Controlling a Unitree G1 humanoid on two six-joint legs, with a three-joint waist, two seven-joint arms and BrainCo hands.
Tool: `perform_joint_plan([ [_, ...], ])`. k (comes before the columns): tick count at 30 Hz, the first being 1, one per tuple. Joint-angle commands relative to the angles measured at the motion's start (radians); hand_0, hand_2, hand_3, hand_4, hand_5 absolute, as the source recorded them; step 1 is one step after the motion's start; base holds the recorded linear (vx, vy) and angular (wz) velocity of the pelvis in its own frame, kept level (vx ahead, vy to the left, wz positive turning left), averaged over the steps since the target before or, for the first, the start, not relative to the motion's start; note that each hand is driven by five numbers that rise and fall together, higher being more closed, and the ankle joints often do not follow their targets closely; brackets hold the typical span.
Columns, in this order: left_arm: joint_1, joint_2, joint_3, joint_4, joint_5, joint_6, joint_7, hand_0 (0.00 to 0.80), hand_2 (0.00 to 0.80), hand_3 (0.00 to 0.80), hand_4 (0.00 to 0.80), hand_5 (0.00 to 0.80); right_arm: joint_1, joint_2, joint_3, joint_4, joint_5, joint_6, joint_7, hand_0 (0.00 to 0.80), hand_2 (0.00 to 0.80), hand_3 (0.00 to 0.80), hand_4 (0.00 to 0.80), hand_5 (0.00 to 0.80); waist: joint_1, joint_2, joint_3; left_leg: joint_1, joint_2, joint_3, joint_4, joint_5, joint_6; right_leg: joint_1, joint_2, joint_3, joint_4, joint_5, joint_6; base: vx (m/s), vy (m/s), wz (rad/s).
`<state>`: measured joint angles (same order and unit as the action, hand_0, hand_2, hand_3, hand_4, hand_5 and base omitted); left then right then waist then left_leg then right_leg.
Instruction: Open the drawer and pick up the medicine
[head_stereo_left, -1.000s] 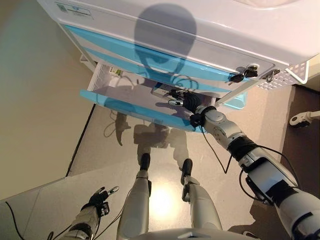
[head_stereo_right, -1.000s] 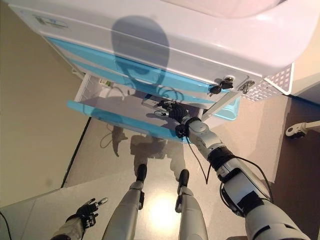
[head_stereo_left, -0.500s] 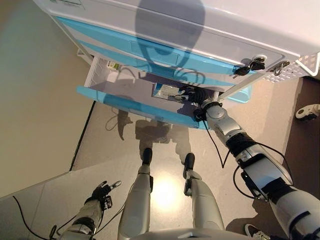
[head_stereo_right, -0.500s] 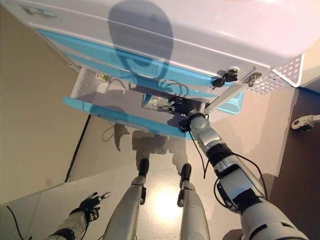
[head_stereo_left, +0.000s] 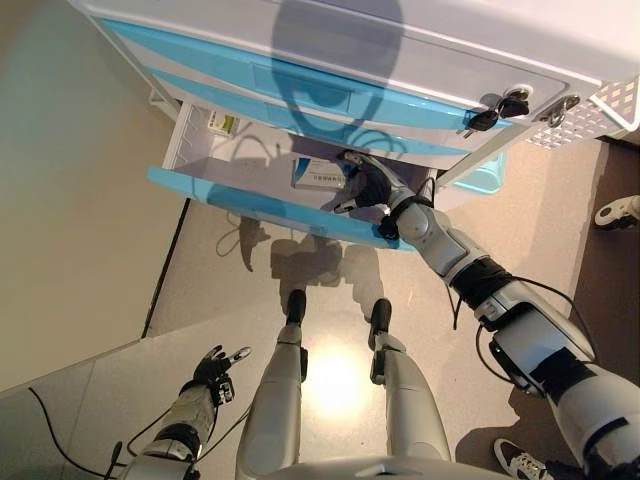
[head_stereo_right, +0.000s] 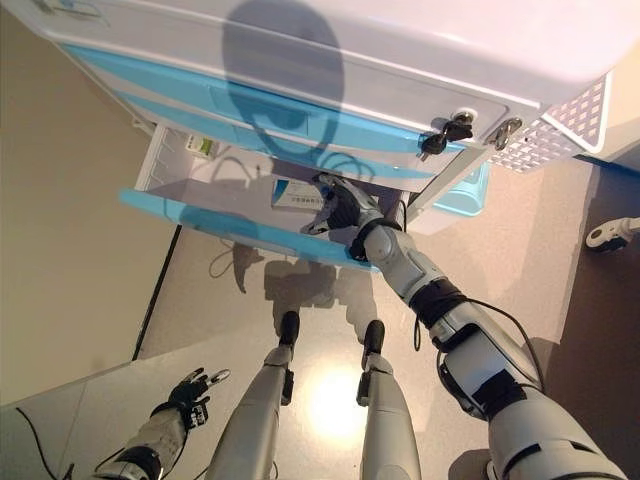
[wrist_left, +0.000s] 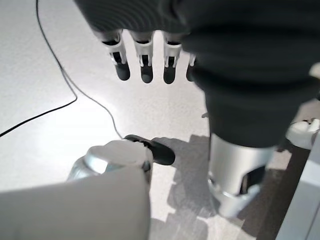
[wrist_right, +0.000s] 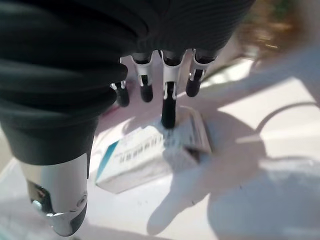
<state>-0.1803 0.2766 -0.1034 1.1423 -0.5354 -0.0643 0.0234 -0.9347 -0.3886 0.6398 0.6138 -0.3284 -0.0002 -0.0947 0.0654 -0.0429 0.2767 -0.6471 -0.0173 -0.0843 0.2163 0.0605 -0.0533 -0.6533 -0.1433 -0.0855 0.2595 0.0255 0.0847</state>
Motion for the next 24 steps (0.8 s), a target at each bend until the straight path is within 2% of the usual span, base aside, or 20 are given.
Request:
perform_joint_plan([
  [1, -0.027, -0.002, 0.018, 0.048, -0.019, -0.007, 0.005, 0.0, 0.0, 0.0, 0.0, 0.0, 0.016, -0.058, 0.08, 0.047, -0.156, -0.004, 0.021, 0.0, 0.0, 0.0, 0.0, 0.0, 0.001, 0.004, 0.031, -0.004, -0.058, 0.021, -0.049, 0.027, 0.031, 0.014, 0.007, 0.022, -0.026, 0.037, 0.017, 0.0, 0.0, 0.0],
  [8, -0.044, -0.01, 0.024, 0.055, -0.018, -0.008, 0.0, 0.0, 0.0, 0.0, 0.0, 0.0, 0.009, -0.075, 0.153, 0.011, -0.292, -0.012, 0.052, 0.0, 0.0, 0.0, 0.0, 0.0, -0.007, -0.003, 0.033, -0.009, -0.057, 0.019, -0.053, 0.026, 0.029, 0.006, 0.01, 0.03, -0.031, 0.041, 0.018, 0.002, -0.002, 0.01],
  [18, -0.044, -0.024, 0.027, 0.059, -0.014, -0.01, 0.011, 0.0, 0.0, 0.0, 0.0, 0.0, 0.047, -0.055, 0.132, -0.027, -0.295, -0.011, 0.027, 0.0, 0.0, 0.0, 0.0, 0.0, -0.01, -0.002, 0.037, -0.011, -0.056, 0.024, -0.057, 0.027, 0.029, 0.002, 0.01, 0.033, -0.033, 0.044, 0.018, 0.0, 0.0, 0.0],
  [24, -0.04, -0.024, 0.037, 0.051, 0.006, -0.015, 0.014, 0.0, 0.0, 0.0, 0.0, 0.0, 0.079, -0.1, 0.106, -0.177, -0.282, -0.046, 0.007, 0.0, 0.0, 0.0, 0.0, 0.0, -0.014, -0.002, 0.042, -0.012, -0.054, 0.019, -0.062, 0.032, 0.027, -0.001, 0.012, 0.035, -0.035, 0.044, 0.019, 0.0, 0.0, 0.0],
])
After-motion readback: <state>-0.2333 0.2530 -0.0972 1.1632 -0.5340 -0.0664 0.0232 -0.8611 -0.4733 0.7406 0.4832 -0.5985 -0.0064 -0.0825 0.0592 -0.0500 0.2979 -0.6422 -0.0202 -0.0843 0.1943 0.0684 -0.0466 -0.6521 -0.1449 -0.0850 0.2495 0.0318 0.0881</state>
